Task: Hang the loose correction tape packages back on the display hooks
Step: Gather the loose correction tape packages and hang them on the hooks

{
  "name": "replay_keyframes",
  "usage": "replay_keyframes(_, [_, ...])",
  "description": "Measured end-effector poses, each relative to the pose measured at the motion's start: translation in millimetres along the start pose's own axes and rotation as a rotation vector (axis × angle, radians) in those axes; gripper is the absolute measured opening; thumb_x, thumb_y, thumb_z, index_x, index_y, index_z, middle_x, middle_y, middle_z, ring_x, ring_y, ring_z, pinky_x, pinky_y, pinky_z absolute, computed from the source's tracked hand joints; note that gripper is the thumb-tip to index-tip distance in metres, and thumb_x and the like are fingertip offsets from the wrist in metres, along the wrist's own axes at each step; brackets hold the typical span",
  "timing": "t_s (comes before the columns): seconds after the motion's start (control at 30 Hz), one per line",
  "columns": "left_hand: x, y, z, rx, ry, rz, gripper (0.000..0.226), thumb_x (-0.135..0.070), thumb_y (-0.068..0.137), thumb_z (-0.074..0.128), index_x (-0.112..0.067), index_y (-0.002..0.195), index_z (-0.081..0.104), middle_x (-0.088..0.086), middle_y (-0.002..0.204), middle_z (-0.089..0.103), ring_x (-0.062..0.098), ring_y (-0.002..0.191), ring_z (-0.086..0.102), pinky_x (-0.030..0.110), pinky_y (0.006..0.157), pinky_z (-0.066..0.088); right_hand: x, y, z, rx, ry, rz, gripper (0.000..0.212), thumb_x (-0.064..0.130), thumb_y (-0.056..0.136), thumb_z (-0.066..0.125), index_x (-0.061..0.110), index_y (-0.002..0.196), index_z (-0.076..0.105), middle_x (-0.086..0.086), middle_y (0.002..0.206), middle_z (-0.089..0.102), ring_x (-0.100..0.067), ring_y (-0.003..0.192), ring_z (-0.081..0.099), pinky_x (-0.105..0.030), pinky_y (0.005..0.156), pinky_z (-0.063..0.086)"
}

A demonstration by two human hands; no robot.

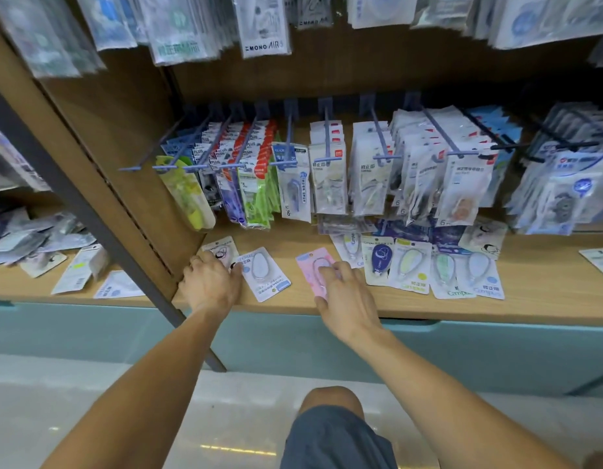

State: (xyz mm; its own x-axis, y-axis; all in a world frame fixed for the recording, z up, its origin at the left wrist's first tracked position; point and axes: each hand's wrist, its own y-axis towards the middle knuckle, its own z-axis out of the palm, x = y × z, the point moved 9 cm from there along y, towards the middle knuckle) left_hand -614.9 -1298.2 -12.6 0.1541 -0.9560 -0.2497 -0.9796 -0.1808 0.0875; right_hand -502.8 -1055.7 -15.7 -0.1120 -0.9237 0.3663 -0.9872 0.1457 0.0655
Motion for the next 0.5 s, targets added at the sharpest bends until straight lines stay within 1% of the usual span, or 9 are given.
replay_keyframes(0.07, [1,7,2,-0.008,0.002,-0.003,0.049,-0.033,0.099,0.063,0.004,0.130,0.053,0.026,0.130,0.058,0.046,0.124,0.054,0.053,0.097,0.049,-6,-2,2,-0.010,-0.031,-0.010,0.049,0.033,0.101,0.055,0.020,0.147,0.046,-0.007,0.145,0.046,-0.032,0.125,0.044,-0.036,0.105,0.039])
replay_keyframes(0.13, [3,11,-1,-0.037,0.001,0.005,0.034,-0.015,0.099,0.059,0.007,0.124,0.054,0.029,0.125,0.061,0.047,0.119,0.057,0.052,0.094,0.050,-10,-1,8,0.009,-0.026,-0.014,0.052,0.038,0.102,0.051,0.021,0.151,0.043,-0.005,0.143,0.050,-0.030,0.126,0.042,-0.034,0.109,0.035])
replay_keyframes(0.27, [1,9,-11,-0.066,0.041,0.102,0.023,0.003,0.095,0.054,0.016,0.114,0.056,0.035,0.115,0.062,0.050,0.111,0.060,0.051,0.093,0.045,-9,0,14,-0.005,-0.032,-0.045,0.060,0.040,0.103,0.050,0.020,0.157,0.037,-0.005,0.144,0.051,-0.030,0.129,0.040,-0.035,0.116,0.031])
replay_keyframes(0.3, [1,7,-13,-0.071,0.046,0.125,0.021,0.006,0.094,0.053,0.017,0.112,0.057,0.037,0.113,0.062,0.050,0.109,0.060,0.052,0.092,0.044,-9,0,15,-0.015,-0.038,-0.051,0.061,0.041,0.103,0.051,0.020,0.158,0.037,-0.005,0.144,0.051,-0.030,0.129,0.040,-0.035,0.116,0.031])
replay_keyframes(0.37, [3,4,-19,-0.139,0.006,0.142,0.017,0.007,0.093,0.055,0.018,0.106,0.058,0.039,0.107,0.062,0.053,0.103,0.060,0.055,0.089,0.045,-10,0,17,-0.027,-0.043,-0.058,0.062,0.041,0.102,0.051,0.019,0.158,0.036,-0.005,0.144,0.051,-0.030,0.129,0.040,-0.037,0.117,0.031])
replay_keyframes(0.43, [12,1,-27,-0.240,-0.084,0.120,0.014,0.003,0.095,0.059,0.016,0.100,0.060,0.040,0.102,0.062,0.056,0.096,0.060,0.059,0.085,0.047,-11,1,19,-0.032,-0.038,-0.066,0.062,0.041,0.102,0.051,0.020,0.159,0.035,-0.006,0.145,0.050,-0.031,0.130,0.039,-0.038,0.117,0.030])
replay_keyframes(0.5, [19,-5,-35,-0.318,-0.171,0.109,0.017,-0.004,0.097,0.062,0.013,0.101,0.062,0.037,0.102,0.063,0.055,0.095,0.060,0.059,0.083,0.048,-11,1,20,-0.009,-0.045,-0.071,0.064,0.042,0.103,0.048,0.020,0.161,0.029,-0.005,0.149,0.046,-0.030,0.133,0.036,-0.038,0.119,0.027])
